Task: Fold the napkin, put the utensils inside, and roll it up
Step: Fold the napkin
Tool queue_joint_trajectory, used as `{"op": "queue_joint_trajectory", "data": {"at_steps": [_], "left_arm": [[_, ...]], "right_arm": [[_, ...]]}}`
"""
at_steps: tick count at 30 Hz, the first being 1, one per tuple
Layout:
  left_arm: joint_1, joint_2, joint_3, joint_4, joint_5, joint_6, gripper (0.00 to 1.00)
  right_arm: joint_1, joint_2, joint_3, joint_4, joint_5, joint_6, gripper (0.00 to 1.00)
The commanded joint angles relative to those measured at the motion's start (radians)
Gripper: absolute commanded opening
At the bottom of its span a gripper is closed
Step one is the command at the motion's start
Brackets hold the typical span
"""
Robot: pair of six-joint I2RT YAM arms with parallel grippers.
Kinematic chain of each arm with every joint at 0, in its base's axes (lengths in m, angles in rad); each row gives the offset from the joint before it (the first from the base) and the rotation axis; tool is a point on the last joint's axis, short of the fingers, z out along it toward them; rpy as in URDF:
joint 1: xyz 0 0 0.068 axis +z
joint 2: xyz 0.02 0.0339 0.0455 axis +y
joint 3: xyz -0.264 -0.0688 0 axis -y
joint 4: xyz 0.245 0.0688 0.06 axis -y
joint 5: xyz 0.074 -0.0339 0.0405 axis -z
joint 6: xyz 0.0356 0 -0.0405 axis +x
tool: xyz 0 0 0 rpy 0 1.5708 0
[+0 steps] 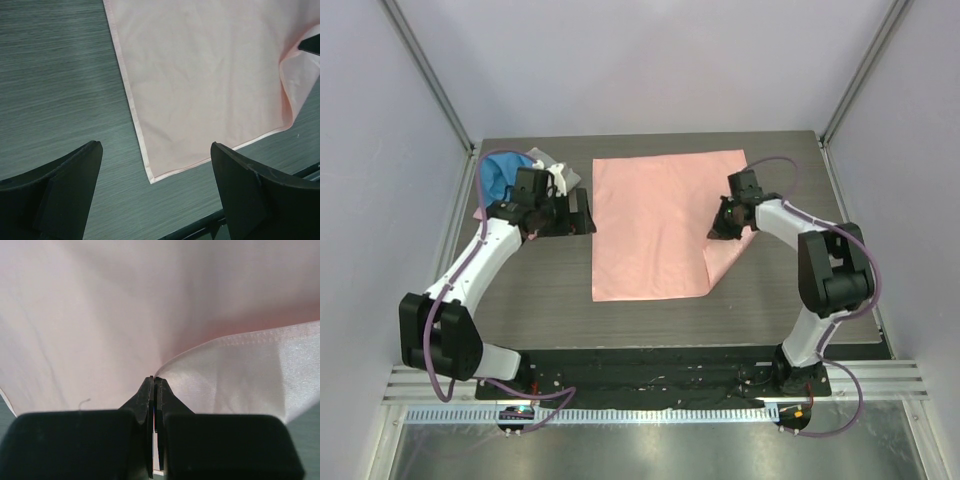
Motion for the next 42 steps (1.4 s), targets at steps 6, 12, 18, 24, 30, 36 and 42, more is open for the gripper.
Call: {"op": "queue_joint_trajectory", "data": {"at_steps": [6,12,18,24,30,36,42], "left_arm": [[0.002,0.028,-0.024,0.113,0.071,-0.111,0.93],[-0.014,0.080,-0.032,0.252,0.082,-0.199,0.92],[-0.122,0.266,0.052,0.377,0.021,-0.237,0.88],[-0.238,0.513,0.224,0.449,-0.012,-0.231,0.77],[-0.328,0.662,0.380,0.428,-0.103,-0.210,0.66],[-0.348,0.708,0.426,0.388,-0.206,-0.191,0.59],[-0.357,0.765,0.480,0.388,-0.200,-0.165,0.51]], "right_arm": [[0.132,0.196,0.244,0.125,-0.068,0.066,0.01],[0.184,0.310,0.368,0.160,-0.118,0.099,0.01],[0.178,0.267,0.389,0.162,-0.129,0.076,0.47],[0.077,0.047,0.258,0.157,-0.083,0.048,0.56],[-0.038,-0.179,0.145,0.101,-0.077,-0.001,0.56],[-0.087,-0.303,0.079,0.055,-0.077,-0.039,0.57],[-0.090,-0.342,0.034,0.035,-0.086,-0.053,0.57]]}}
